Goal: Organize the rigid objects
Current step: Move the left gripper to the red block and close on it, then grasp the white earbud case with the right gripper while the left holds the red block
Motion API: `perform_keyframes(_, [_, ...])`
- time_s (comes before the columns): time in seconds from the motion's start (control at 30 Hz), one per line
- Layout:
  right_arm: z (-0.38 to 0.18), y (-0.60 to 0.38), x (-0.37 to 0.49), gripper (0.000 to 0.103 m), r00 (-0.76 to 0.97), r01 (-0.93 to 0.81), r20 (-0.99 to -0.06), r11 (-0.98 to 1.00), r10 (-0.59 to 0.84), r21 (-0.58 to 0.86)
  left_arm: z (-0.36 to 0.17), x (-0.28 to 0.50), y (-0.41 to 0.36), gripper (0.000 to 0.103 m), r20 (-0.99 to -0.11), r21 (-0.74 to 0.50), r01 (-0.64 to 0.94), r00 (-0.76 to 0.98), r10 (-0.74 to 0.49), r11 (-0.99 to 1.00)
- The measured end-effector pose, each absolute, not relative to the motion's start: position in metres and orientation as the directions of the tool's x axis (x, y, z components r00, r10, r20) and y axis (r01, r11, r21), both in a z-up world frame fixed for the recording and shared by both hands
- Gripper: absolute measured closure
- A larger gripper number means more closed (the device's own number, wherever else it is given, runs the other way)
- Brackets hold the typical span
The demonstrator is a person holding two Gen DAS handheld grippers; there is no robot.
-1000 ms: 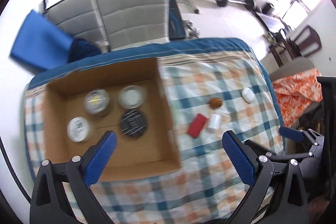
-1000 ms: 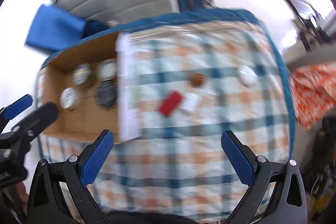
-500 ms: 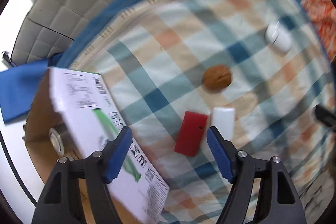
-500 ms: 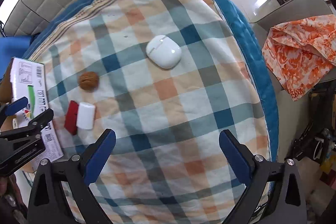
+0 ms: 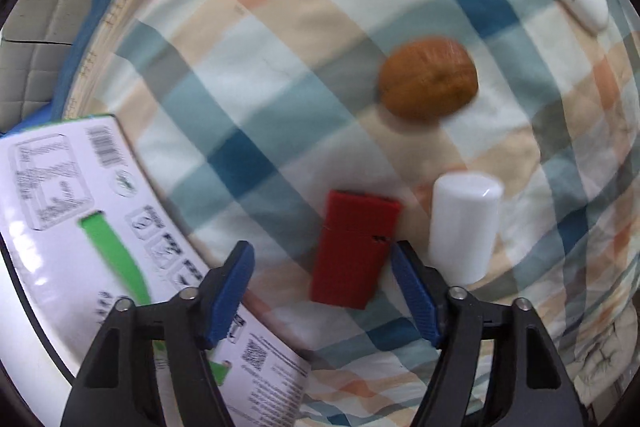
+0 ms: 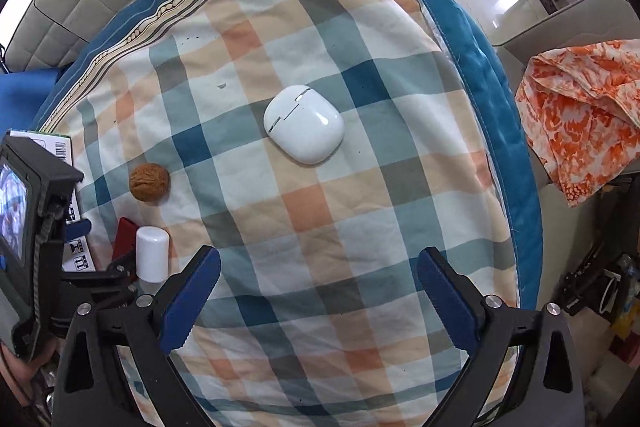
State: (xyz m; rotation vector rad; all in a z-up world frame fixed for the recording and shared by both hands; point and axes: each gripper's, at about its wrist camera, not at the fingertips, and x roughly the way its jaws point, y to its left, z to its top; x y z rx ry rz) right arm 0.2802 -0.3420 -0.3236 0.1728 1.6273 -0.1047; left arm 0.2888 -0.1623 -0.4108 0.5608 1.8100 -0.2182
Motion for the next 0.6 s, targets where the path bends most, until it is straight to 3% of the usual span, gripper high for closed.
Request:
perform_keyframes(0.13, [-0.325, -0.347, 0.287, 0.002, -0.056, 0.175, -0.997, 0.984, 0.052, 0.042, -0.413, 0.283, -0.152, 0.069, -0.955, 0.057, 0.396, -0.246, 0.166, 0.917])
perform_keyframes(0.47, [-0.342, -0.350, 0.322, 0.005, -0.014, 0.179, -0.998, 0.982, 0.065, 0.062, -0.397, 0.297, -0.133, 0.070, -0.982, -0.109, 0.106, -0.167, -0.090, 0.988])
perform_keyframes(0.6, [-0.364, -0.339, 0.344, 0.024, -0.028, 0.123, -0.999, 0.992, 0.045, 0.041, -0.402, 0.303, -0.128, 0.070, -0.975, -0.159, 0.015, -0.160, -0.155, 0.987])
